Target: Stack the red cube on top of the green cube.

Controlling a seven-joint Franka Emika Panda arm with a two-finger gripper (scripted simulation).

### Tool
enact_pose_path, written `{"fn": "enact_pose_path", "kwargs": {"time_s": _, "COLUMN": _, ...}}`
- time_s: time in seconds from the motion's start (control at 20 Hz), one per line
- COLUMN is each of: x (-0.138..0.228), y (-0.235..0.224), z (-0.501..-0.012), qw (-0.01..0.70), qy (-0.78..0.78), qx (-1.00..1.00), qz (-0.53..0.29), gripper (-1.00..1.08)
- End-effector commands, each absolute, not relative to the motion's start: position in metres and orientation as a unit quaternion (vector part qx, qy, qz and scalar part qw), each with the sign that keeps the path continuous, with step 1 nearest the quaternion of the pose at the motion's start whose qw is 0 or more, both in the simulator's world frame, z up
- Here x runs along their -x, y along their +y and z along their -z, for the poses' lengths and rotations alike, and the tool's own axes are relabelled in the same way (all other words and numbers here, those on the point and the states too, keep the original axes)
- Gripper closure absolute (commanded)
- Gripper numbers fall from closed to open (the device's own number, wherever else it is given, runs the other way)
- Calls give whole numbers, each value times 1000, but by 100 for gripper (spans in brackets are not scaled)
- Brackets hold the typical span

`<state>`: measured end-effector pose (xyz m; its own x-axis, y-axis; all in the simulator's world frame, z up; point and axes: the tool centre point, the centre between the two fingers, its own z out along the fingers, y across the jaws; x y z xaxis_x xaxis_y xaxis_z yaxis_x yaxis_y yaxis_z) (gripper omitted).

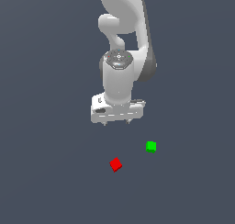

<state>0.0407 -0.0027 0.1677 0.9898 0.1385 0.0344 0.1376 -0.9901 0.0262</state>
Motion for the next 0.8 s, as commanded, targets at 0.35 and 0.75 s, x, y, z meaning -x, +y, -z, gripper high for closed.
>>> {"fn": "enact_pose_path", "kwargs": {"time_s": 0.35, "x": -84, "y": -13, "z": -135, "qw": 7, "qy": 144, "qx": -990, "qz": -12, "gripper": -92}}
{"fn": "enact_pose_path", "kwargs": {"time_s": 0.75, "x": -118, "y": -15, "z": -110, "qw": 4, "qy": 201, "qx": -979, "qz": -8, "gripper": -92}}
